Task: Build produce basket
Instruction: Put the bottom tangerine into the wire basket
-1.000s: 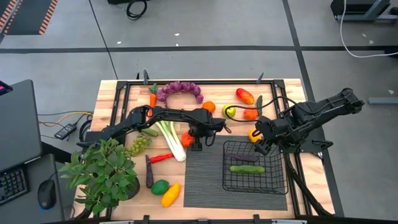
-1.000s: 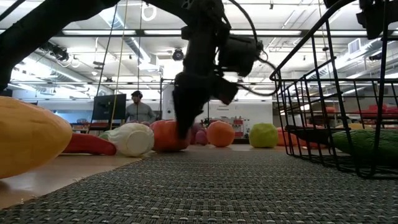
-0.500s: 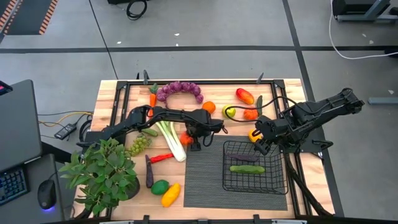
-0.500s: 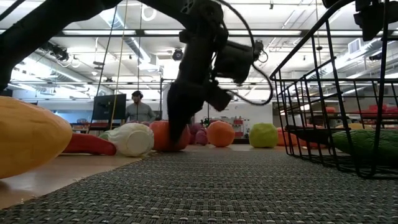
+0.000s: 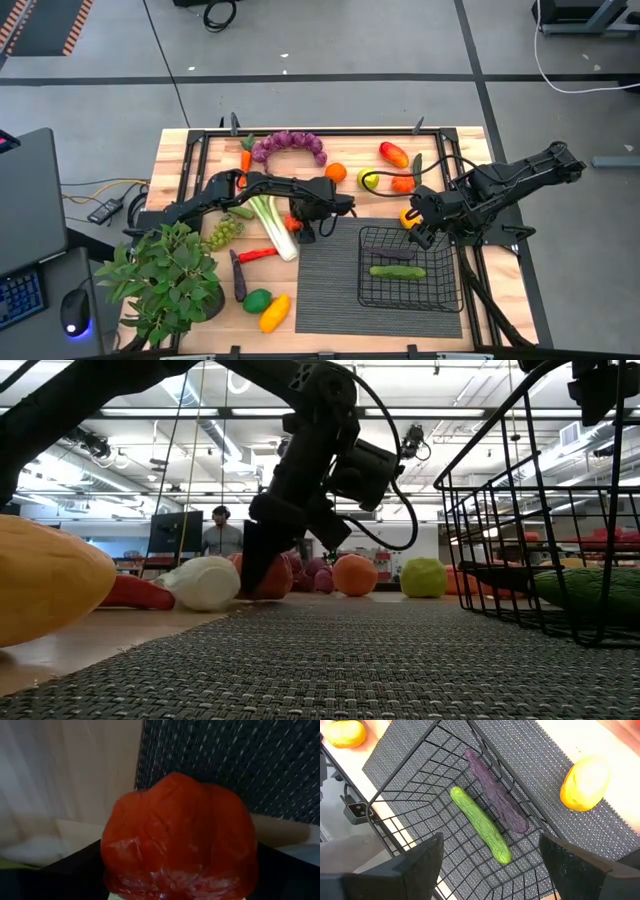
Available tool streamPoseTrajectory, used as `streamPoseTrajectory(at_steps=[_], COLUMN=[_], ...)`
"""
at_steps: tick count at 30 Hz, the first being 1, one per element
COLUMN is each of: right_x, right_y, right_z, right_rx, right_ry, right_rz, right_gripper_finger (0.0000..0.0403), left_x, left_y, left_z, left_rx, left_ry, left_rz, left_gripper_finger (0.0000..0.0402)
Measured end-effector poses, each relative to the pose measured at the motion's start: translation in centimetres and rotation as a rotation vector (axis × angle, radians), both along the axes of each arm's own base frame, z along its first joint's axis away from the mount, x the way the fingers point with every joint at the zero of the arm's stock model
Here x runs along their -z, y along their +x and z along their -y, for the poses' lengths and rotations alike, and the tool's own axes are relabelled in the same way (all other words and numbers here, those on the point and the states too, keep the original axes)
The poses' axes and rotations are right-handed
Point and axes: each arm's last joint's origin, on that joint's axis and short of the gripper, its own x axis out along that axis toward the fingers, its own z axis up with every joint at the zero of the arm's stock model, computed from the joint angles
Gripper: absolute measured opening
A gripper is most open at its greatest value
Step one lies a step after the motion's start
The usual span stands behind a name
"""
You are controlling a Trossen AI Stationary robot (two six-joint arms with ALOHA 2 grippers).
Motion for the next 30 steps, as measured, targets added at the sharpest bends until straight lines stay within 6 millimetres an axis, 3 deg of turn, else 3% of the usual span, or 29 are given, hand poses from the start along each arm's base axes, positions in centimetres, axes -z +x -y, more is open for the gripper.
streamPoseTrajectory(at_steps=[4,7,13,18,22,26,30], right_x=[0.0,0.0,0.3,0.5,0.3,0.1,0.0], right_y=[0.0,0.0,-0.8,-2.2,-2.7,-3.2,-4.0], right_z=[0.0,0.0,0.3,0.8,0.8,0.6,0.1], right_rx=[-0.010,-0.014,0.030,0.124,0.152,0.174,0.146], right_ry=[-0.004,-0.006,-0.014,-0.027,0.007,0.092,0.152], right_rz=[0.001,0.001,-0.086,-0.215,-0.229,-0.259,-0.302], right_gripper_finger=[0.0329,0.0329,0.0329,0.0329,0.0329,0.0329,0.0329], left_x=[-0.7,-2.5,-8.1,-13.8,-17.1,-18.8,-19.4], left_y=[-0.1,0.1,0.8,1.8,3.4,5.1,6.2], left_z=[-0.1,-0.3,-0.7,-0.3,0.7,2.7,5.3], left_rx=[0.018,0.025,-0.001,-0.012,-0.040,-0.059,-0.025], left_ry=[-0.009,-0.011,0.004,-0.031,-0.071,-0.139,-0.194], left_rz=[-0.019,0.019,0.201,0.469,0.769,1.018,1.150], left_gripper_finger=[0.0336,0.0340,0.0338,0.0343,0.0344,0.0345,0.0345])
